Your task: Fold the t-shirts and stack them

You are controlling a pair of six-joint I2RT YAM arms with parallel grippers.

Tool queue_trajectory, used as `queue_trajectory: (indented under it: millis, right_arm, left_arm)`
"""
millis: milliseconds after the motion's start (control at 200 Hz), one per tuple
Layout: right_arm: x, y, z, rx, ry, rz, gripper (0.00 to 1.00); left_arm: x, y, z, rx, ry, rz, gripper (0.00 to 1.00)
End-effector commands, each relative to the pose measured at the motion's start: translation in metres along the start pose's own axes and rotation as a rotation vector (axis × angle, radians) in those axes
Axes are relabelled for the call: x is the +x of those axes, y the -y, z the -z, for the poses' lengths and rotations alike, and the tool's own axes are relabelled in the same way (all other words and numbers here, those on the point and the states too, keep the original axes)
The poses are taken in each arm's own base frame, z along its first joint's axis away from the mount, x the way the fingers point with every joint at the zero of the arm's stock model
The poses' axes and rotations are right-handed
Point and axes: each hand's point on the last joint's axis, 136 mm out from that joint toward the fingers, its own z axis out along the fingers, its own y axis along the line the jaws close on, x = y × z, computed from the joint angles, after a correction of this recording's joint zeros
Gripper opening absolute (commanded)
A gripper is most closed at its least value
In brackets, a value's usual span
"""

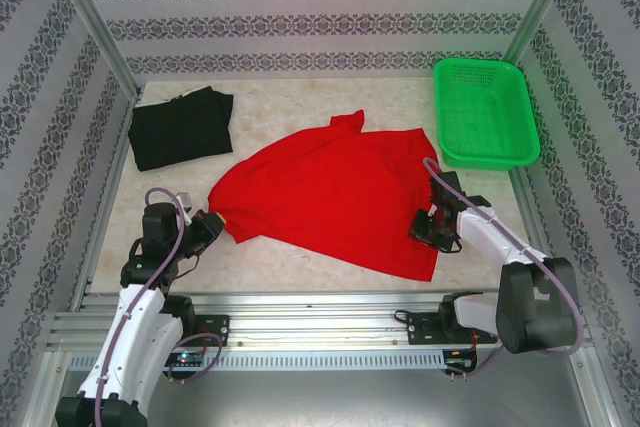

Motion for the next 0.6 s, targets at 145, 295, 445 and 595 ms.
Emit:
queue_trajectory:
  millis: [145,295,445,595]
  right_arm:
    - [0.005,0.005,-0.003,0.028,-0.02,-0.003,0.01]
    - [0.0,0.002,0.008,0.02,0.013,0.001,0.0]
    - [-0.011,-0.012,0.034,-0.033,0.073,0.003,0.0]
    - [-0.031,-0.043,0.085,-0.153,0.18,0.029,0.0]
  left_arm:
    - [0.003,-0.002,0.001,-0.003,-0.011,-0.002,0.0]
    - [0.003,-0.001,0.003,-0.006,-0.013,-0.01,0.0]
    - [-0.007,0.011,0.01,0.004,0.014,-0.027,0.0]
    - [-0.035,0.047,0.024,0.04,0.076,-0.074,0.0]
